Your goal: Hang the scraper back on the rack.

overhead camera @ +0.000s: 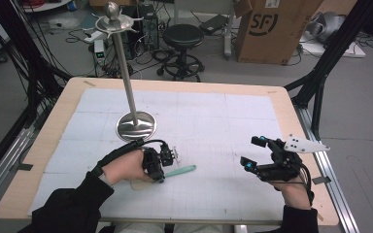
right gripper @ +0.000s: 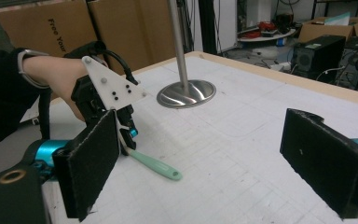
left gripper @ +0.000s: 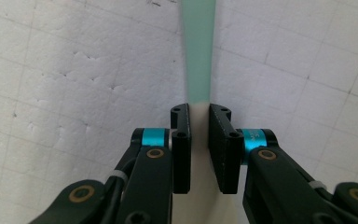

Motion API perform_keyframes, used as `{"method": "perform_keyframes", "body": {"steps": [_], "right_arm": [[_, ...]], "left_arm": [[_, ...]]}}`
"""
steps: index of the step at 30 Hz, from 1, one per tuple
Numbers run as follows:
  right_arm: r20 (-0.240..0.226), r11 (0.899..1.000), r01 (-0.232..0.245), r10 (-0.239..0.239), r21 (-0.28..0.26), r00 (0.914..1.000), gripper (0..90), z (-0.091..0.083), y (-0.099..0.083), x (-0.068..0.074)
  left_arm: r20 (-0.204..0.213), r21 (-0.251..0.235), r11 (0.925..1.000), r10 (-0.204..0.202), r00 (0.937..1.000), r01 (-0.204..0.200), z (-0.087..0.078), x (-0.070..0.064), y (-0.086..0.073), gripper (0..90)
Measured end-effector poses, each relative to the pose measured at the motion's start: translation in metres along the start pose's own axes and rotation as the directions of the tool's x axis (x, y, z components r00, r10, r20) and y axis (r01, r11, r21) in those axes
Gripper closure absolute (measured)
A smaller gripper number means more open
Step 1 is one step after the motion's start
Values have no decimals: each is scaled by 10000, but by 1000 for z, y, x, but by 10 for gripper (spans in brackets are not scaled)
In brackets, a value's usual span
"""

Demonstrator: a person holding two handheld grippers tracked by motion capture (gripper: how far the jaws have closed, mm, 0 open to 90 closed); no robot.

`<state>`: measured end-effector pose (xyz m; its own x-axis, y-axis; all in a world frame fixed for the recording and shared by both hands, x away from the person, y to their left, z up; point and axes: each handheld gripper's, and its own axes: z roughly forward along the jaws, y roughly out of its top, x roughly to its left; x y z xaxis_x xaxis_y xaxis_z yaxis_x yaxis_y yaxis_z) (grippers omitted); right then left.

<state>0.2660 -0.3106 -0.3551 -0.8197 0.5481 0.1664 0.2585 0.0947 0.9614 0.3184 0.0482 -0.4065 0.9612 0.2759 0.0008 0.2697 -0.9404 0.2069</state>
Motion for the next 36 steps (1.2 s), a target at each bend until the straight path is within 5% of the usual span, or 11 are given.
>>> {"method": "perform_keyframes", "body": {"steps": [9, 13, 17, 21, 23, 27, 31, 33, 34, 36], "right_arm": [[-18, 10000, 22, -22, 20, 10000, 110, 2, 1, 1], [20, 10000, 44, -43, -44, 10000, 110, 2, 1, 0], [19, 10000, 7, -7, 10, 10000, 110, 4, 1, -1], [4, 10000, 46, -46, -16, 10000, 110, 4, 2, -1], [3, 10000, 26, -26, -20, 10000, 110, 3, 2, -1], [45, 10000, -4, 4, -9, 10000, 110, 4, 1, -2], [51, 10000, 3, -3, 33, 10000, 110, 5, 1, -3], [58, 10000, 0, 0, 6, 10000, 110, 5, 1, -3], [68, 10000, -17, 17, -14, 10000, 110, 5, 1, -3], [78, 10000, -23, 24, -22, 10000, 110, 5, 1, -4]], "left_arm": [[-181, -264, 9996, 17, 9998, -22, -2, -5, -4, 804], [221, -1079, 9939, -204, 9995, 227, -14, -1, -13, 804], [520, -2088, 9767, -394, 9979, 495, -32, 3, -22, 803], [501, -3269, 9409, -756, 9959, 879, -45, 5, -35, 803], [411, -3855, 9160, -1030, 9938, 1109, -50, 6, -43, 804], [567, -5221, 8371, -1571, 9859, 1634, -60, 9, -65, 803], [743, -6494, 7340, -1990, 9772, 1988, -67, 9, -82, 803], [727, -7105, 6762, -2049, 9761, 1949, -70, 8, -91, 803], [773, -7424, 6392, -2159, 9734, 2007, -71, 8, -96, 803], [833, -7751, 5959, -2334, 9688, 2102, -72, 9, -102, 803]]}}
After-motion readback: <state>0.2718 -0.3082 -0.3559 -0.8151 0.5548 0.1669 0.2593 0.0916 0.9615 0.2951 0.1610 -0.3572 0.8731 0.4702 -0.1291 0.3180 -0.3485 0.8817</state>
